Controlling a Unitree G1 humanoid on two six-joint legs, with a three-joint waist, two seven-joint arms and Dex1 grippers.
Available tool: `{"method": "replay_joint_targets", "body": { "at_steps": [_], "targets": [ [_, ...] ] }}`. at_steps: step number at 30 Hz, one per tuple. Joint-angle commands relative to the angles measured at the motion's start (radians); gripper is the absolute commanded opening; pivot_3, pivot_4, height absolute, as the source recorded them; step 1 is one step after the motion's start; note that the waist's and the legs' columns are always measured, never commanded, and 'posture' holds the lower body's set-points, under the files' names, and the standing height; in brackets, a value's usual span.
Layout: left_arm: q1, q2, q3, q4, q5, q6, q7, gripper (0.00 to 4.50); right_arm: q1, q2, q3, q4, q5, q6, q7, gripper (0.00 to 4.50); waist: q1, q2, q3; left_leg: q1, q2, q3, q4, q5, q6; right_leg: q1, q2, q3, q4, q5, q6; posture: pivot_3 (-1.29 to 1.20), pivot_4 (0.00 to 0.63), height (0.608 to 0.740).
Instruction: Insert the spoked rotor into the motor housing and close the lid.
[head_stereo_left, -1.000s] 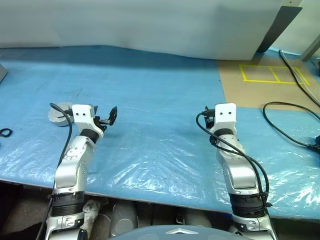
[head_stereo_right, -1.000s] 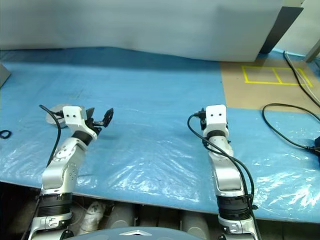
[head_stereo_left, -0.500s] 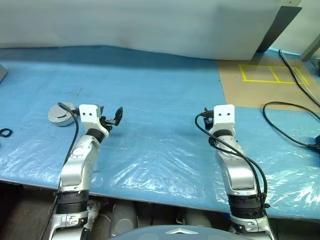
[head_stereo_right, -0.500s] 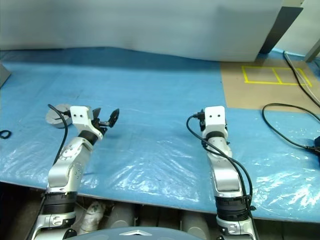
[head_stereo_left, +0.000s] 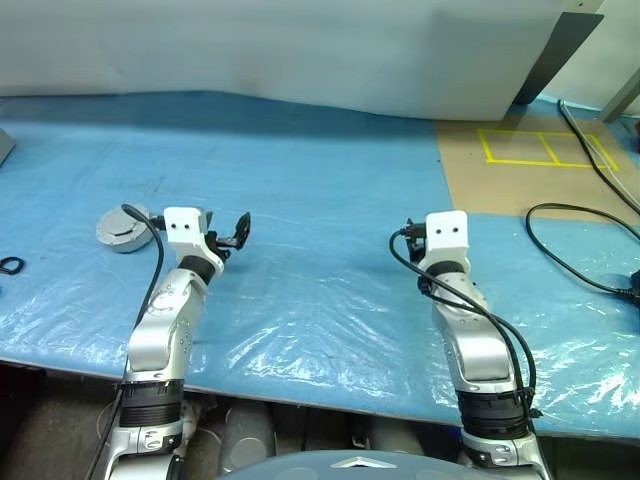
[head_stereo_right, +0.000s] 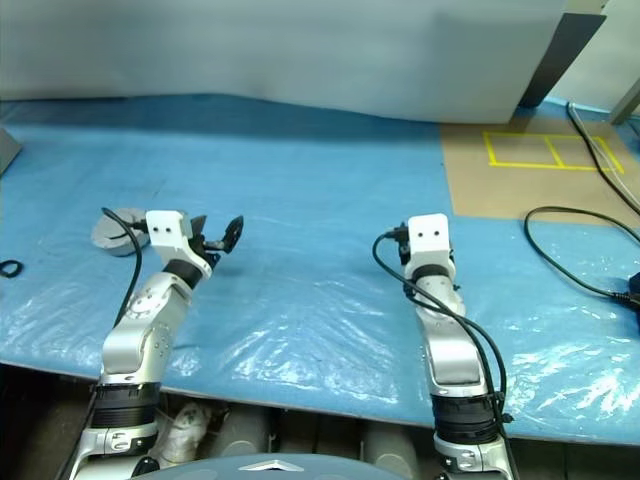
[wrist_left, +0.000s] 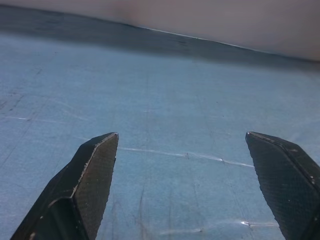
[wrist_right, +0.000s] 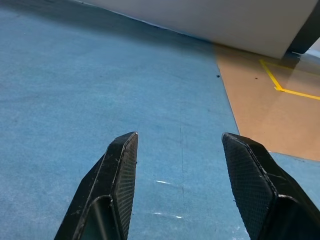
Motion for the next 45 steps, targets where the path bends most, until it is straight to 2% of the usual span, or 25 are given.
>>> {"method": "replay_joint_targets", "body": {
  "at_steps": [1, 25, 45],
  "targets": [
    [-0.008, 0.007, 0.001, -0.058, -0.001, 0.011, 0.004, 4.27, 0.007, 0.002, -0.007, -0.06, -0.014, 0.003, -0.003, 2.83, 0.0, 0.0, 0.0, 0.0, 0.0, 0.0, 0.0, 0.0, 0.0, 0.0, 0.0, 0.0, 0.0, 0.0, 0.0, 0.0, 0.15, 0.74],
    [0.011, 0.001, -0.017, -0.04, 0.011, 0.001, -0.013, 4.27, 0.045, 0.007, -0.012, -0.111, -0.023, 0.045, 0.007, 2.83, 0.0, 0.0, 0.0, 0.0, 0.0, 0.0, 0.001, 0.0, 0.0, 0.0, 0.0, 0.0, 0.0, 0.0, 0.0, 0.0, 0.15, 0.74],
    [0.016, 0.018, 0.021, 0.289, 0.019, -0.273, -0.139, 4.27, 0.044, 0.007, -0.012, -0.109, -0.025, 0.055, 0.013, 2.83, 0.0, 0.0, 0.0, 0.002, 0.0, 0.0, 0.0, 0.0, 0.0, 0.001, 0.0, 0.001, 0.0, 0.0, 0.0, 0.0, 0.15, 0.74]
  ]
}}
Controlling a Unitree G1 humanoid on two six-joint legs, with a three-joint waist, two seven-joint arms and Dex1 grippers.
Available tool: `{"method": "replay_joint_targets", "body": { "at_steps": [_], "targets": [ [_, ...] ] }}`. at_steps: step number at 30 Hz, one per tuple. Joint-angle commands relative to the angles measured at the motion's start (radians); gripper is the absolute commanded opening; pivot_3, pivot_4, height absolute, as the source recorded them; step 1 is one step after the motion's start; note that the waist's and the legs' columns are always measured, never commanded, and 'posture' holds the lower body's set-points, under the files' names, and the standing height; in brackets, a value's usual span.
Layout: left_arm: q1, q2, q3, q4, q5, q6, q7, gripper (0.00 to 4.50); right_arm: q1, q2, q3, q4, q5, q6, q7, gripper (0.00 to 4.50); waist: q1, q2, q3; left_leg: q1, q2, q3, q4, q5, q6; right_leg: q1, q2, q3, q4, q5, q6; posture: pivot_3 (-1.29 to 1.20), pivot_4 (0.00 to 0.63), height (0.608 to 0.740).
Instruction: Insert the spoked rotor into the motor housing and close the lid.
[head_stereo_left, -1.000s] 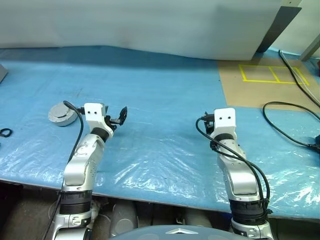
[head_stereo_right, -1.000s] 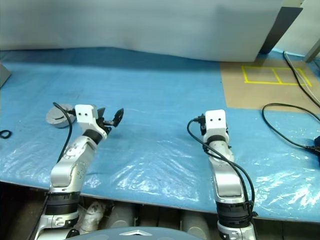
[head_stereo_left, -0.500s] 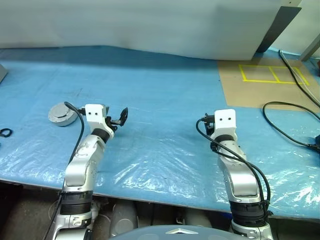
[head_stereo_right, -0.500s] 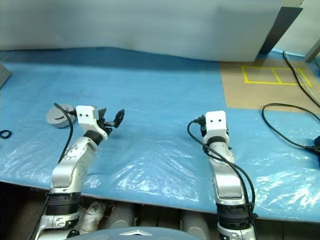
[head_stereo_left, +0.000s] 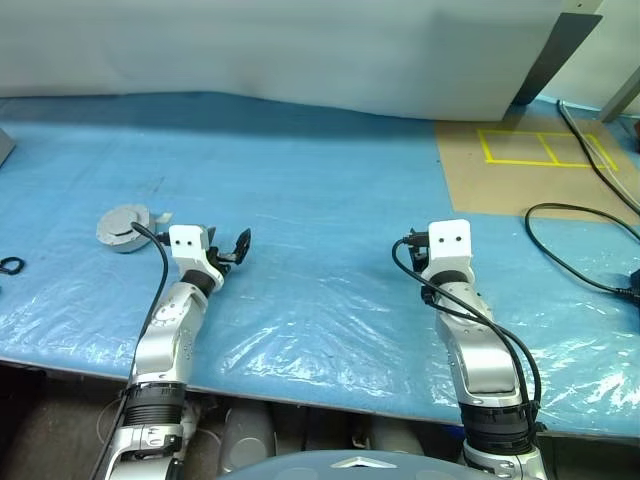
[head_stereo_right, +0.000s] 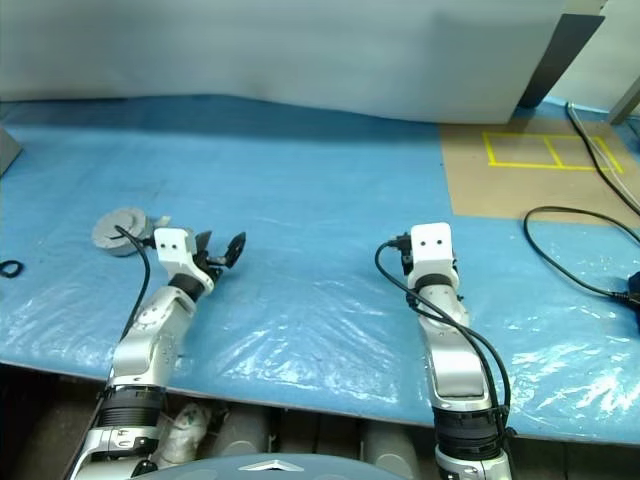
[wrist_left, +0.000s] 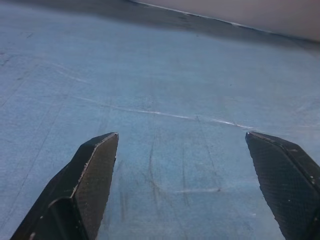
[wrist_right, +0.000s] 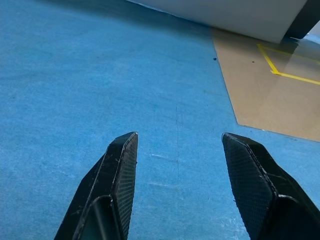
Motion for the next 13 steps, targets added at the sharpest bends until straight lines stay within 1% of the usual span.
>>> {"method": "replay_joint_targets", "body": {
  "at_steps": [1, 13],
  "targets": [
    [-0.001, 0.01, 0.018, 0.044, 0.012, -0.065, -0.025, 4.27, -0.007, -0.002, -0.012, -0.047, -0.008, -0.006, 0.0, 2.83, 0.0, 0.0, 0.0, 0.0, 0.0, 0.0, 0.0, 0.0, 0.0, 0.0, 0.0, 0.0, 0.0, 0.0, 0.0, 0.0, 0.15, 0.74],
    [-0.032, 0.013, 0.023, 0.13, 0.019, -0.119, -0.051, 4.27, -0.01, 0.001, -0.019, -0.047, -0.008, -0.003, -0.005, 2.83, 0.001, 0.0, 0.0, 0.001, 0.0, 0.0, 0.0, 0.0, 0.0, 0.0, 0.0, 0.0, 0.0, 0.0, 0.0, 0.0, 0.15, 0.74]
  ]
}}
